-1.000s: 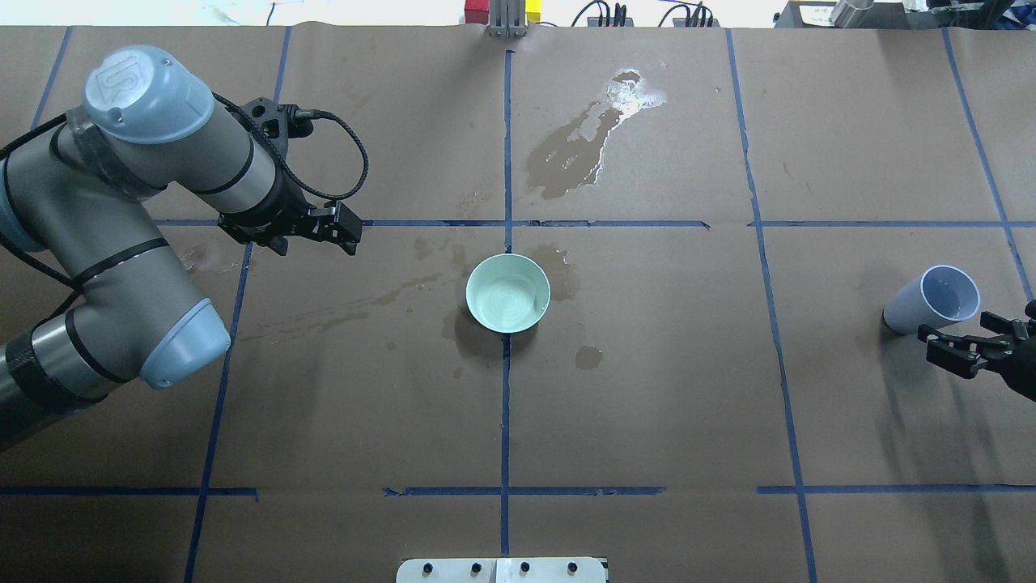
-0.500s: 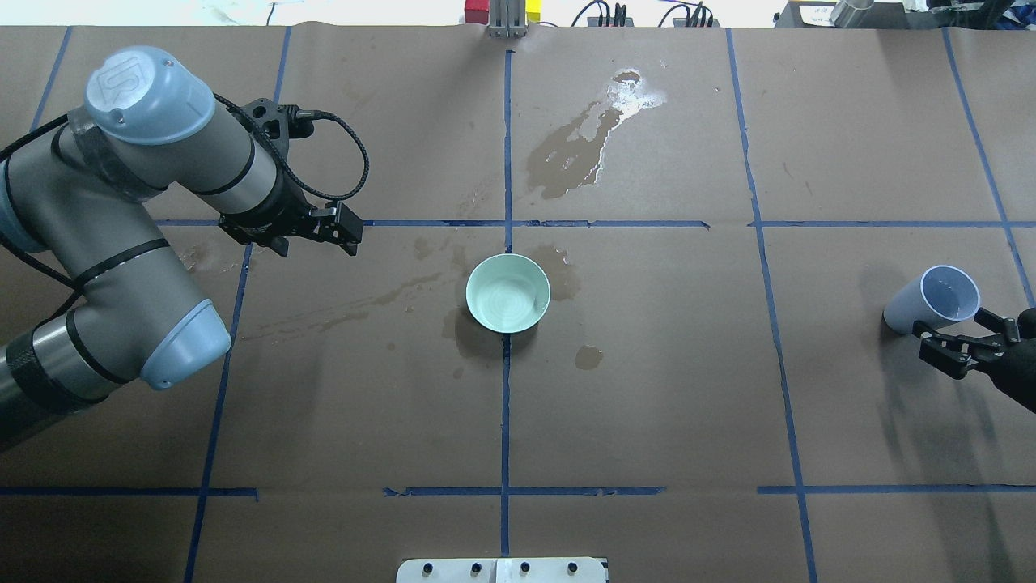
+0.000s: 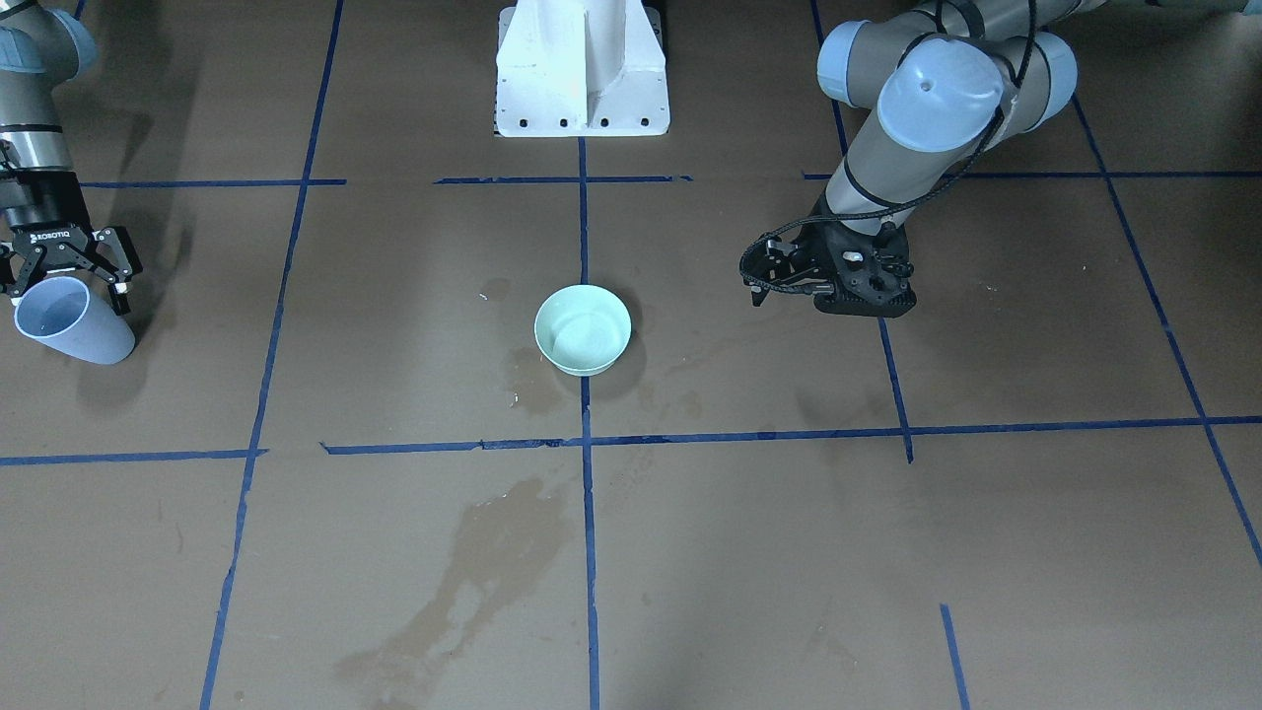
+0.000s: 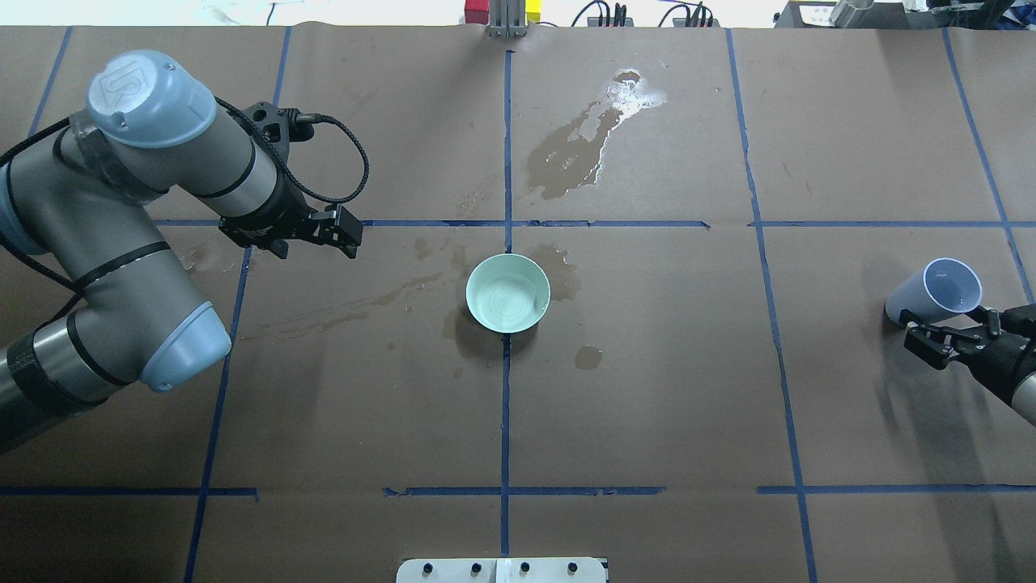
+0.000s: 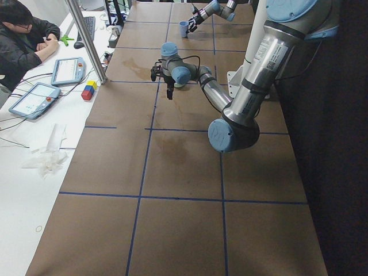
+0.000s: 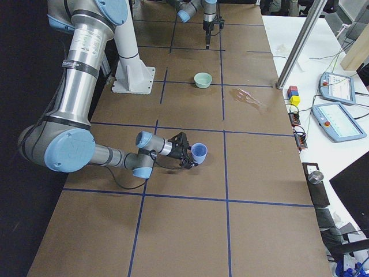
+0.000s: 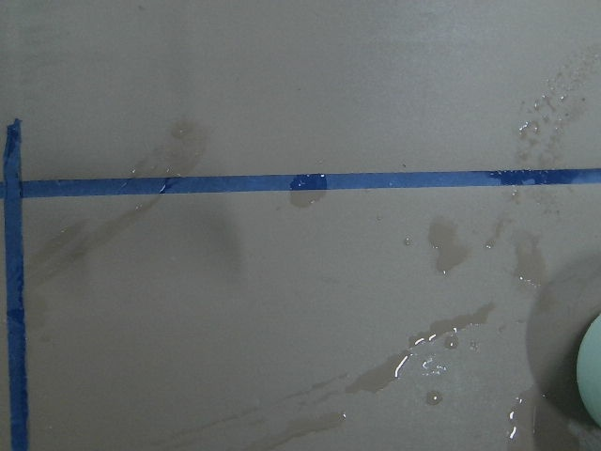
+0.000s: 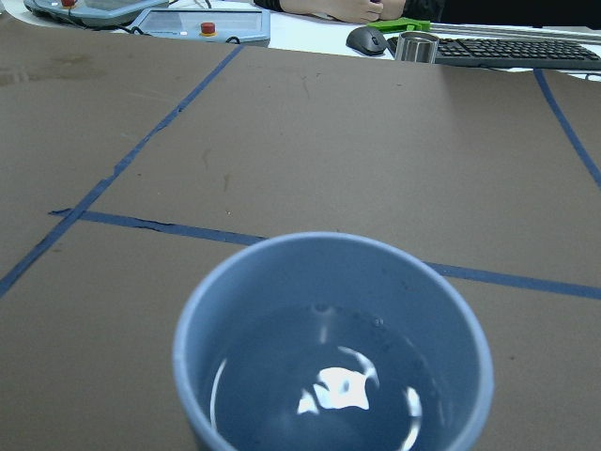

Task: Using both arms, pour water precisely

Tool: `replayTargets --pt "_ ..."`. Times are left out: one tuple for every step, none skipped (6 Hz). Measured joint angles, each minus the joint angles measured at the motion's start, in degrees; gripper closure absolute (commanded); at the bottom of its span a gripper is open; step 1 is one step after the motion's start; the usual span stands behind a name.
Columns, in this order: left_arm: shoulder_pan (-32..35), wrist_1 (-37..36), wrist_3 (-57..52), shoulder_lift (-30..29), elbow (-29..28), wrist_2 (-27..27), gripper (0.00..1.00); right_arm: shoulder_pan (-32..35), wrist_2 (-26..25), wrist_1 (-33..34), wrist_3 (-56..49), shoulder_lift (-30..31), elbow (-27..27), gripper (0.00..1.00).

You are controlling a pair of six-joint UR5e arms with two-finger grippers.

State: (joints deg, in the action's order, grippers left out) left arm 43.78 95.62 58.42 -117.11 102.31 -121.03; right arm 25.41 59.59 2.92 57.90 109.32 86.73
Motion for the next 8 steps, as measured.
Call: replayTargets --pt "-0.11 0.00 -0.04 0.11 -0.01 0.00 0.00 0.00 -0.69 -0.04 -0.04 -0.75 -0.44 0.00" --pt "-0.15 0.00 -0.09 0.17 -0.01 0.00 0.00 0.00 -1.29 -0.09 -0.06 -1.59 -1.02 0.00" --pt "-0.18 0.03 -0.13 0.20 -0.04 0.00 0.00 0.00 -1.50 -0.10 -0.06 -1.97 -1.29 0.00" --pt "-0.18 0.07 -0.15 0.25 -0.07 0.00 0.00 -0.01 -1.56 -0.11 -0.09 -2.21 -1.39 0.00" --pt "-0.18 0.08 -0.18 0.28 -0.13 0.00 0.00 -0.01 -1.57 -0.11 -0.24 -2.72 -1.81 0.00" --pt "-0.18 0.08 -0.22 0.29 -0.20 0.00 0.00 -0.01 -1.58 -0.14 -0.44 -3.29 -2.56 0.00" --pt "-0.18 0.09 -0.24 0.28 -0.24 0.00 0.00 0.01 -1.64 -0.32 -0.58 -3.50 -3.22 0.24" --pt "-0.18 0.09 -0.24 0.24 -0.26 0.00 0.00 0.06 -1.91 -0.53 -0.65 -3.59 -3.60 0.62"
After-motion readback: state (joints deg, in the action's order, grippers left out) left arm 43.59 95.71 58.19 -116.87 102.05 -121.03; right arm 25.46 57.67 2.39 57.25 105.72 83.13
